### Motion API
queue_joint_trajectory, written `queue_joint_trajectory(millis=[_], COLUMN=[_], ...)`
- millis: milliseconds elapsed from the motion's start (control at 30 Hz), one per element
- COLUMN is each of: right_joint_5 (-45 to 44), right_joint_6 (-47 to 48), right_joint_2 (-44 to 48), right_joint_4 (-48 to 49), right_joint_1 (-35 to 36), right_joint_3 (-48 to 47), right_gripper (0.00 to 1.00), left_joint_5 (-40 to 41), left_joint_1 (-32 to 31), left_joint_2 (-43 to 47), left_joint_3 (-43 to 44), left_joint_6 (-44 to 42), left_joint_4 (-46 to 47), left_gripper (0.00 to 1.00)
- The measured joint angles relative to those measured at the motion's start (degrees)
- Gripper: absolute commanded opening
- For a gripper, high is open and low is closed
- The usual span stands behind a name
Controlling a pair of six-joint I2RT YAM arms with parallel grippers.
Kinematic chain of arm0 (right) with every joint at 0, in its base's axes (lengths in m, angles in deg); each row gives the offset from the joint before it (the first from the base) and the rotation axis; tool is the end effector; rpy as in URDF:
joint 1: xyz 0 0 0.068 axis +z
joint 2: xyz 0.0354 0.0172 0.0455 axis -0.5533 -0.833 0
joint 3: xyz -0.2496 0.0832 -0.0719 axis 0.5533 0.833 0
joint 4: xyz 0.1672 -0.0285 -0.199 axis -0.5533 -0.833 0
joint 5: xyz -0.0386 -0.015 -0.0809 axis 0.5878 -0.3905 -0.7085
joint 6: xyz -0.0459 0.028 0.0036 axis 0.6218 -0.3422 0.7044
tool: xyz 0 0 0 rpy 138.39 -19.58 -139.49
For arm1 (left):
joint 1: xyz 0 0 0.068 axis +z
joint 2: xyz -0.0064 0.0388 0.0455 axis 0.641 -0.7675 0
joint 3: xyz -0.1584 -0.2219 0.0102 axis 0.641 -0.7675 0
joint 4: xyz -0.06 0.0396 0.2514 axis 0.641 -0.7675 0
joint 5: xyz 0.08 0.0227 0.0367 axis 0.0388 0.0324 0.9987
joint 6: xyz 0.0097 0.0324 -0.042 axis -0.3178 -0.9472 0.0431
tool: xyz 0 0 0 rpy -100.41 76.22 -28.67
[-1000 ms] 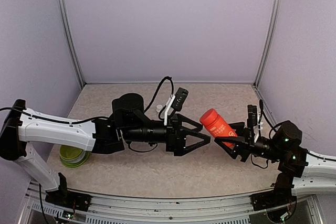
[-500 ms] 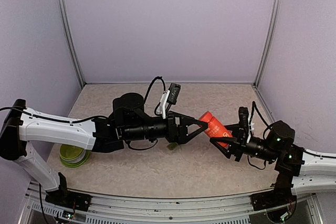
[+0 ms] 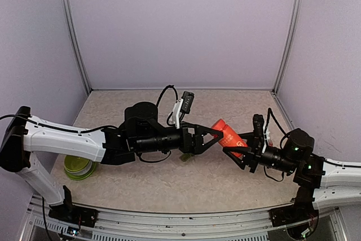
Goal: Sort the pills into containers
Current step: Screw the lid of the pill bottle onto the pill bottle.
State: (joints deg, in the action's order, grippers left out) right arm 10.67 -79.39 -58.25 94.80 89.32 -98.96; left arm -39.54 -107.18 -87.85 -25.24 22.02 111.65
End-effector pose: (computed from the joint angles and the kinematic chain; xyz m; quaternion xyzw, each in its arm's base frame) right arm 0.0986 0.1528 0.2427 -0.2915 0.6416 0.4424 0.5546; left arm 0.1377 -0.3419 0.2896 0.2364 0.6939 -0.5673 0.3752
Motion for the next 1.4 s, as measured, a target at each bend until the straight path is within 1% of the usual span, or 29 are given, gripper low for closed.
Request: queue_joint_trajectory(millis=[200, 500, 1067, 1267, 1400], right_joint_5=[-0.1, -0.5, -0.7, -0.9, -1.1], right_joint_6=[0.1, 0.3, 1.9, 1.9, 2.0], right_joint_2=[-2.6, -6.5, -17.5, -17.8, -15.8], right_joint_4=[0.4, 3.5, 7.6, 8.5, 8.3], right_joint_1=[0.3, 1.6, 8.7, 8.8, 9.0], right_joint_3=[0.0, -0.2, -4.4, -4.5, -4.2], right_gripper=[0.01, 0.01, 0.01, 0.00, 0.00], left_joint_5=[0.2, 1.0, 0.8, 0.9, 0.3], left_joint_1=[0.0, 0.1, 0.2, 0.2, 0.2], left_joint_2=[-0.7, -1.1, -1.1, -0.7, -0.1], left_joint_3=[0.0, 0.0, 0.0, 0.0, 0.0], left_joint_6=[0.4, 0.6, 0.4, 0.0, -0.1], left_joint_4=[0.1, 0.0, 0.0, -0.2, 0.5], left_gripper=[0.99, 0.99, 0.99, 0.99, 0.99])
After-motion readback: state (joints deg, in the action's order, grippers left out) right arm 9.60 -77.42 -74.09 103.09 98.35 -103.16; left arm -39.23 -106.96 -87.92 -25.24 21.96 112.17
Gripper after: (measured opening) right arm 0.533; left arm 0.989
